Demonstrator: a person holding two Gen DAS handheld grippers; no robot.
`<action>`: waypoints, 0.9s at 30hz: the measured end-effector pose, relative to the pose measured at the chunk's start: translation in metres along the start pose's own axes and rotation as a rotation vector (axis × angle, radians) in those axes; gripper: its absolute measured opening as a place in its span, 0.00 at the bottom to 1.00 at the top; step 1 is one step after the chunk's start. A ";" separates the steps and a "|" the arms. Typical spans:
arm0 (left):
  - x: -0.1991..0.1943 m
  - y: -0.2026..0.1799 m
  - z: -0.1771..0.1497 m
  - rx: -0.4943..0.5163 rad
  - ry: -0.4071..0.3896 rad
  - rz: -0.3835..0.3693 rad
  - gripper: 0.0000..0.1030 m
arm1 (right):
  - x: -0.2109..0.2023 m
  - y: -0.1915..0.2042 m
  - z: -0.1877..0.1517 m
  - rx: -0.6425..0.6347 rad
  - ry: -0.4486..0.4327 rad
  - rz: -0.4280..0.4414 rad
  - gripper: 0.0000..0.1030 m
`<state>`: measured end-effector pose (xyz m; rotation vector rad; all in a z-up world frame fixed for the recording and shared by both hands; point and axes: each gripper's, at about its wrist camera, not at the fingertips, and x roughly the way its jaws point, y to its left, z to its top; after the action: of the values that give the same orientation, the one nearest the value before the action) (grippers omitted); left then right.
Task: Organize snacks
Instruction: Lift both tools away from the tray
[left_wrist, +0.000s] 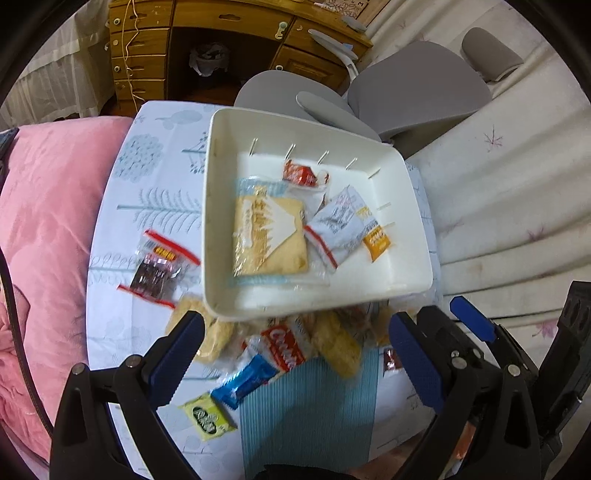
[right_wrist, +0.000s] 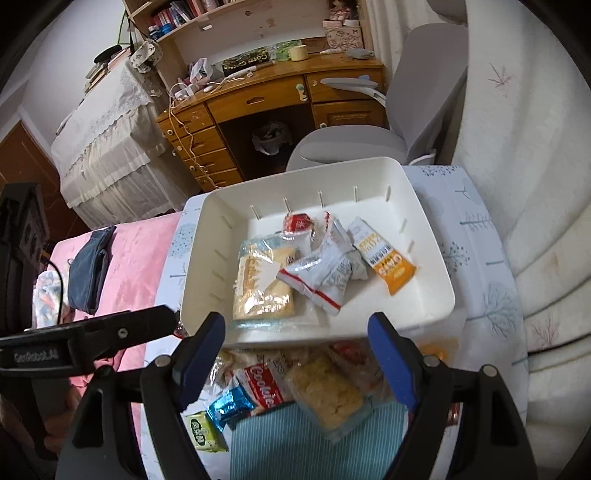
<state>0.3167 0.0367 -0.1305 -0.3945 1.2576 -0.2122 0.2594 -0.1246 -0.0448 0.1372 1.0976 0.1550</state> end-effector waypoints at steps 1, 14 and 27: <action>-0.002 0.002 -0.005 -0.001 0.003 0.008 0.96 | -0.001 0.000 -0.004 0.008 -0.001 -0.002 0.78; -0.040 0.004 -0.073 -0.067 -0.052 0.044 0.96 | -0.029 0.001 -0.053 0.022 -0.008 0.057 0.78; -0.072 0.005 -0.144 -0.118 -0.100 0.168 0.96 | -0.062 0.000 -0.100 -0.042 -0.036 0.148 0.78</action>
<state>0.1578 0.0425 -0.1059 -0.3934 1.2006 0.0251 0.1427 -0.1329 -0.0358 0.1824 1.0472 0.3070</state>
